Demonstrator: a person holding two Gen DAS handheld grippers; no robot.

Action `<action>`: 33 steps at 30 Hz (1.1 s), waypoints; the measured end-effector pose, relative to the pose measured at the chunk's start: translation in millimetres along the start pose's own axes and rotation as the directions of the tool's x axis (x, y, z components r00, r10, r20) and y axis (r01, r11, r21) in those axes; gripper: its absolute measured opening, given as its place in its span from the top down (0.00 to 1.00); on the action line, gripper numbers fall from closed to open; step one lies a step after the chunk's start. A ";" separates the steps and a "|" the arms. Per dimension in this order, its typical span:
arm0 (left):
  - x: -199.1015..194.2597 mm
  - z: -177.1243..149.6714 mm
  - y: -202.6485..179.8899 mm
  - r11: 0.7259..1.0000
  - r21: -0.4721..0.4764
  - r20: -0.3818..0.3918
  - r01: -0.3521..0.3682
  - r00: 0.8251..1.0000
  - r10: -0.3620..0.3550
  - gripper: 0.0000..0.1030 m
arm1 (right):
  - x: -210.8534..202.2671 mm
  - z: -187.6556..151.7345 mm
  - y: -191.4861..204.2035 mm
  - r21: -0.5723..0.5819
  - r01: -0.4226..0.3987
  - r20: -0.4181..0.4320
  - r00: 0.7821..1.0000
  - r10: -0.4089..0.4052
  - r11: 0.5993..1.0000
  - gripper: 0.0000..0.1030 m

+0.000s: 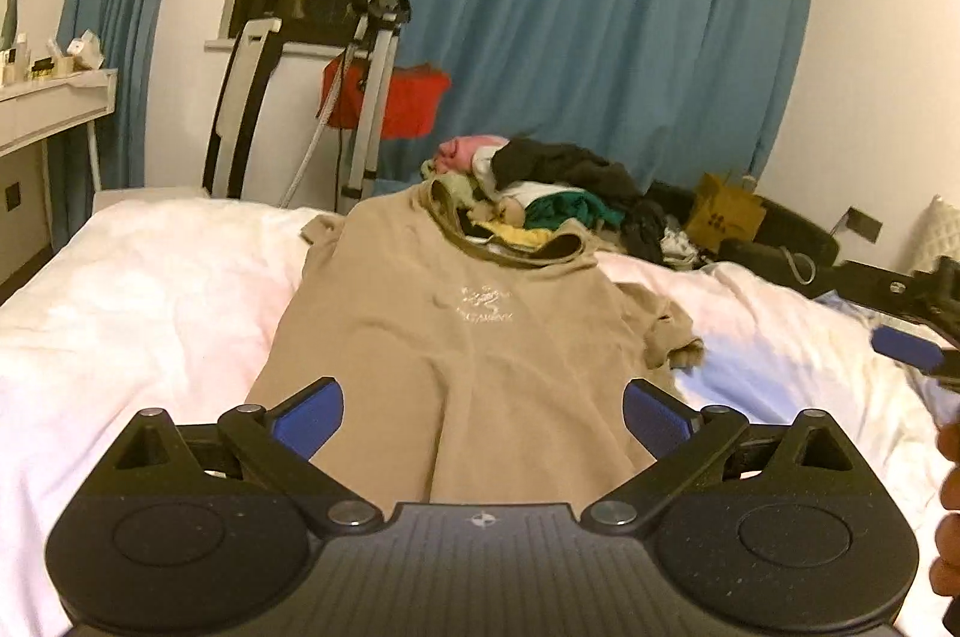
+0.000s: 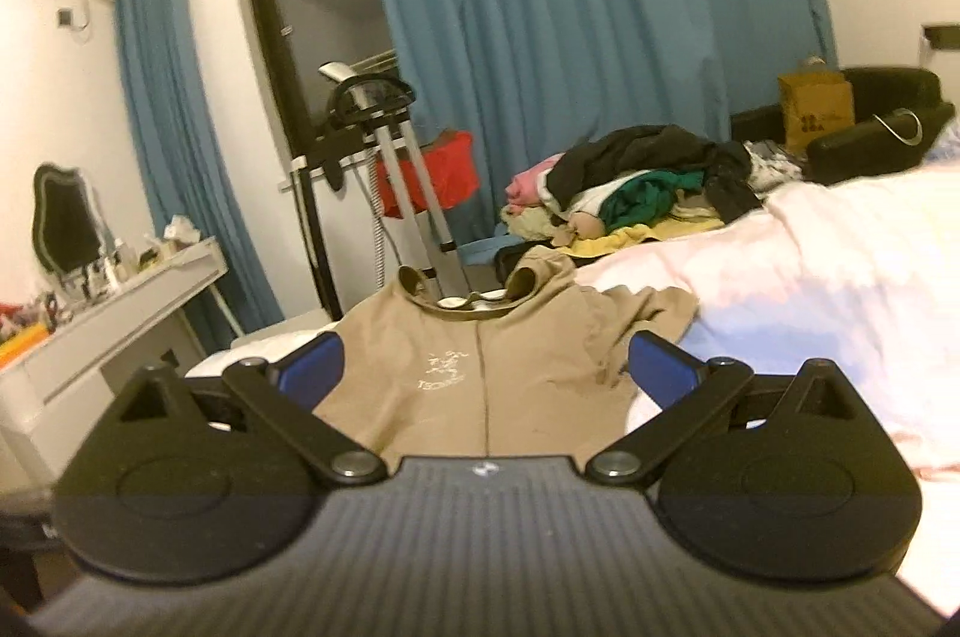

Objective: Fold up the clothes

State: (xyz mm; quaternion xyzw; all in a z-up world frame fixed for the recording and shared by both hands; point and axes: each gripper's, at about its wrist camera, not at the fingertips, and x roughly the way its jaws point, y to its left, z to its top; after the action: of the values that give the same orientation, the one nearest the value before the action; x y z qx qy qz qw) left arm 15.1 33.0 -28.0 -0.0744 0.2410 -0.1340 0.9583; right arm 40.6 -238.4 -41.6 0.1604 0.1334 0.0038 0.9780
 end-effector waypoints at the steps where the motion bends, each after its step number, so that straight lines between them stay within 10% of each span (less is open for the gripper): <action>1: 3.5 2.8 2.4 1.000 -0.022 -0.004 0.001 1.000 -0.001 0.03 | -0.8 -0.8 -4.2 0.022 0.001 -0.003 1.000 -0.001 1.000 0.00; 13: 113.0 51.8 131.2 0.850 -0.524 -0.040 -0.053 0.998 0.037 0.29 | 28.0 -14.8 -43.3 0.215 -0.042 -0.081 0.995 0.061 0.976 0.01; 29: 297.2 94.1 208.4 0.843 -0.534 -0.039 -0.067 0.998 0.055 0.67 | 128.3 -47.6 -56.5 0.237 0.017 -0.236 0.971 0.040 0.971 0.02; 33: 311.0 105.6 206.2 0.874 -0.485 -0.085 -0.043 0.996 0.001 0.94 | 146.6 -53.6 -59.1 0.246 0.034 -0.259 0.965 0.032 0.969 0.02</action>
State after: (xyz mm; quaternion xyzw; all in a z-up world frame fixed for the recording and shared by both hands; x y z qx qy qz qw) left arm 375.3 146.8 -116.1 -0.3044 0.3071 -0.0612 0.8996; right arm 165.9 -270.3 -147.2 0.2797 0.2605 0.0079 0.9240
